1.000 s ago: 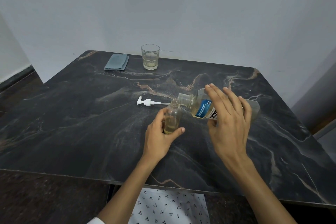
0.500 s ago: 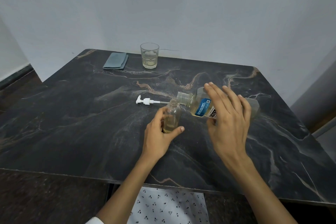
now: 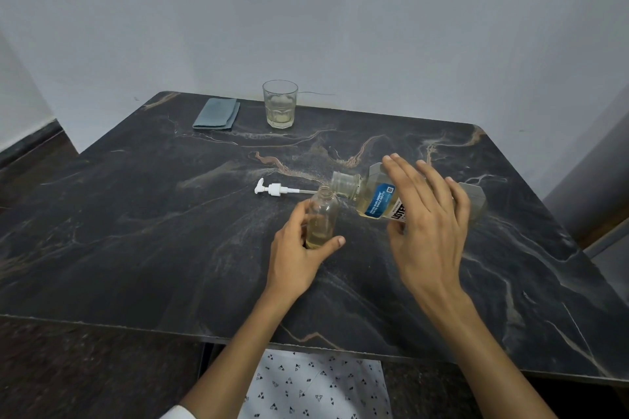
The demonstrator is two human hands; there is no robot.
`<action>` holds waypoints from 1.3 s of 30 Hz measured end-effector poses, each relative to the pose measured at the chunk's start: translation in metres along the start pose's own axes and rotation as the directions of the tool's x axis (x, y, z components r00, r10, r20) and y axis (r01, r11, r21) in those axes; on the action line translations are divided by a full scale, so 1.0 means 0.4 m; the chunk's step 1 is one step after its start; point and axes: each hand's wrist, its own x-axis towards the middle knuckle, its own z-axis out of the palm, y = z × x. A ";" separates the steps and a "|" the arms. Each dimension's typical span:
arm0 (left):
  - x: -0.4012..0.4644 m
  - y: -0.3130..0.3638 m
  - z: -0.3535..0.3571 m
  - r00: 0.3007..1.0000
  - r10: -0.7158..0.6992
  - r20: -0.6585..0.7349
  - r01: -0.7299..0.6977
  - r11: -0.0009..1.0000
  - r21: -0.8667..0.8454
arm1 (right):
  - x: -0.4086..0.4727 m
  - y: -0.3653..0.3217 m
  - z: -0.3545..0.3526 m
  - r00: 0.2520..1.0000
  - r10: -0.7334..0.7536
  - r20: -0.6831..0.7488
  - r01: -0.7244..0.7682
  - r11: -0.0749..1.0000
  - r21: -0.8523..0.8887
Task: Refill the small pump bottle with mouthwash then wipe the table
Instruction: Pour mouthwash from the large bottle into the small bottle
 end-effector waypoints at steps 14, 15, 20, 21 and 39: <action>0.001 0.000 0.000 1.000 -0.013 0.003 0.013 1.000 -0.008 | 0.003 -0.001 -0.004 1.000 -0.005 -0.005 0.005 1.000 -0.011; 0.001 -0.001 0.000 1.000 -0.013 0.003 0.013 1.000 -0.007 | 0.003 -0.001 -0.004 1.000 -0.006 -0.005 0.006 1.000 -0.013; 0.000 -0.001 0.000 1.000 -0.007 0.000 0.007 1.000 -0.004 | 0.003 0.001 -0.003 1.000 -0.009 -0.006 0.009 1.000 -0.011; 0.000 -0.001 0.000 1.000 -0.007 0.000 0.007 1.000 -0.002 | 0.003 0.001 -0.003 1.000 -0.008 -0.006 0.008 1.000 -0.009; 0.000 -0.004 0.002 1.000 -0.011 0.003 0.011 1.000 0.005 | 0.004 0.002 -0.003 1.000 -0.017 -0.013 0.017 1.000 -0.007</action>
